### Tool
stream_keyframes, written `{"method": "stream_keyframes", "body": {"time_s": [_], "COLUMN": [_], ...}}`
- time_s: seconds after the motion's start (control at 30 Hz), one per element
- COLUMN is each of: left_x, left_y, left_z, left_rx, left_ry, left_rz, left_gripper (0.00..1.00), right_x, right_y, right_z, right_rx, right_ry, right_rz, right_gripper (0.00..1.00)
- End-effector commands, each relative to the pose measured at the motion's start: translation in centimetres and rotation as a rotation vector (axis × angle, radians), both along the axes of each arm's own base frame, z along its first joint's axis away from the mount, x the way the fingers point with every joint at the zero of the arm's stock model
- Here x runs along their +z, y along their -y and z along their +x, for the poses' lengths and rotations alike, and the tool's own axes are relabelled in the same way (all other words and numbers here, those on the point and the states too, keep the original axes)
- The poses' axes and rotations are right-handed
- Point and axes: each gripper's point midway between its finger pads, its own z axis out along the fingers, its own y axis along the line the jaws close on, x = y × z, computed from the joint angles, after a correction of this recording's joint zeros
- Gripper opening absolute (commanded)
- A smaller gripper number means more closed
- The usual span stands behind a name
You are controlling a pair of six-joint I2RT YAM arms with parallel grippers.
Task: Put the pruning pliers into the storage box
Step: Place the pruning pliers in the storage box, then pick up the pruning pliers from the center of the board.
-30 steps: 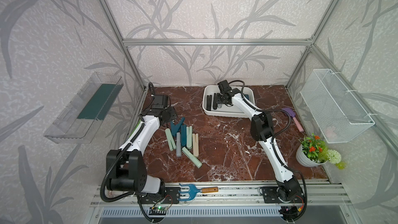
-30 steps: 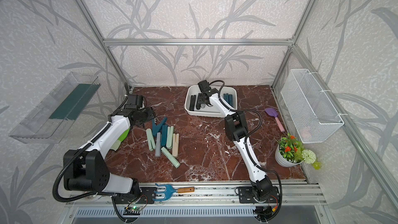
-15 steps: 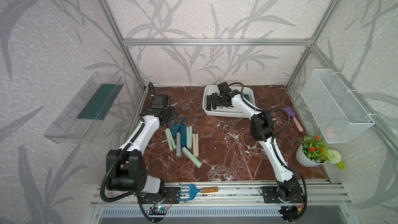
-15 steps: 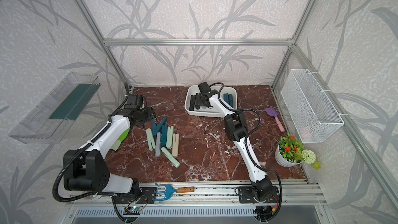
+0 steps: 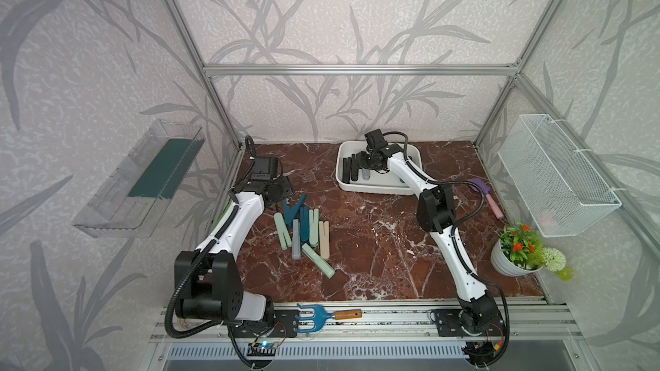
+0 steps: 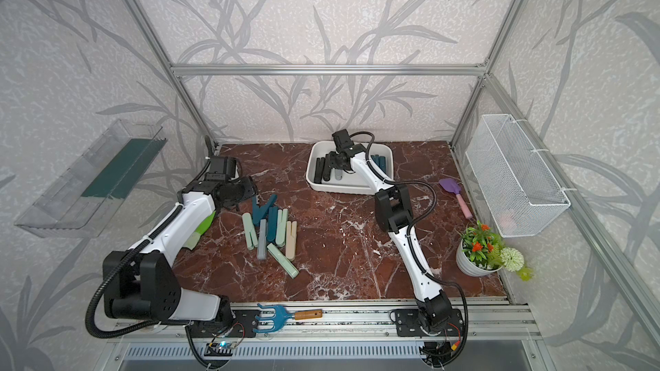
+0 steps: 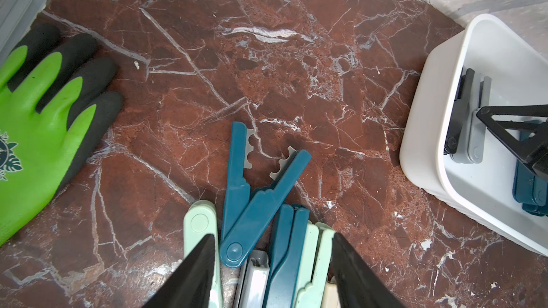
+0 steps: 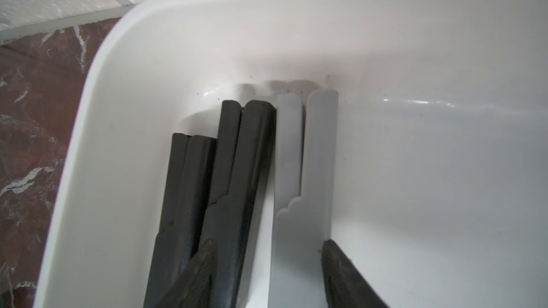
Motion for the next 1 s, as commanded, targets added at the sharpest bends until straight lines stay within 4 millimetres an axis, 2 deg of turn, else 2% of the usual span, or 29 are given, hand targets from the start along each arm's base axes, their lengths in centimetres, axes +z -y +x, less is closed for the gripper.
{"method": "stream_keyframes", "body": {"time_s": [0.0, 0.13, 0.27, 0.4, 0.53, 0.6, 0.67, 0.83, 0.97], "left_x": [1.3, 1.1, 1.4, 1.1, 0.9, 1.0, 1.1, 1.5, 1.1], "left_y": [0.1, 0.3, 0.5, 0.9, 0.8, 0.6, 0.4, -0.5, -0.5], "left_z": [-0.4, -0.6, -0.7, -1.3, -2.3, -2.8, -3.1, -3.2, -3.0], "left_rx": [-0.014, -0.021, -0.022, -0.035, -0.032, -0.027, -0.017, 0.035, 0.059], "left_ry": [0.022, 0.017, 0.027, 0.015, 0.016, 0.023, 0.028, 0.062, 0.081], "left_rz": [0.001, -0.007, -0.013, -0.013, -0.009, -0.006, 0.001, 0.011, -0.018], "left_gripper": [0.63, 0.63, 0.63, 0.63, 0.64, 0.64, 0.64, 0.64, 0.64], "right_x": [3.4, 7.6, 10.6, 11.9, 12.6, 12.5, 11.7, 7.9, 5.1], "right_y": [0.3, 0.6, 0.3, 0.3, 0.1, -0.2, -1.5, -6.4, -8.8], "right_z": [0.5, 0.2, -1.9, -5.5, -10.8, -13.8, -17.0, -27.3, -34.0], "right_rx": [0.009, 0.039, 0.102, 0.134, 0.17, 0.199, 0.271, 0.57, 0.766], "right_ry": [0.052, 0.124, 0.151, 0.176, 0.219, 0.206, 0.177, 0.051, 0.015], "right_rz": [0.018, 0.007, -0.01, -0.034, -0.051, -0.05, -0.026, -0.04, -0.09], "right_gripper": [0.58, 0.6, 0.65, 0.68, 0.71, 0.72, 0.72, 0.72, 0.72]}}
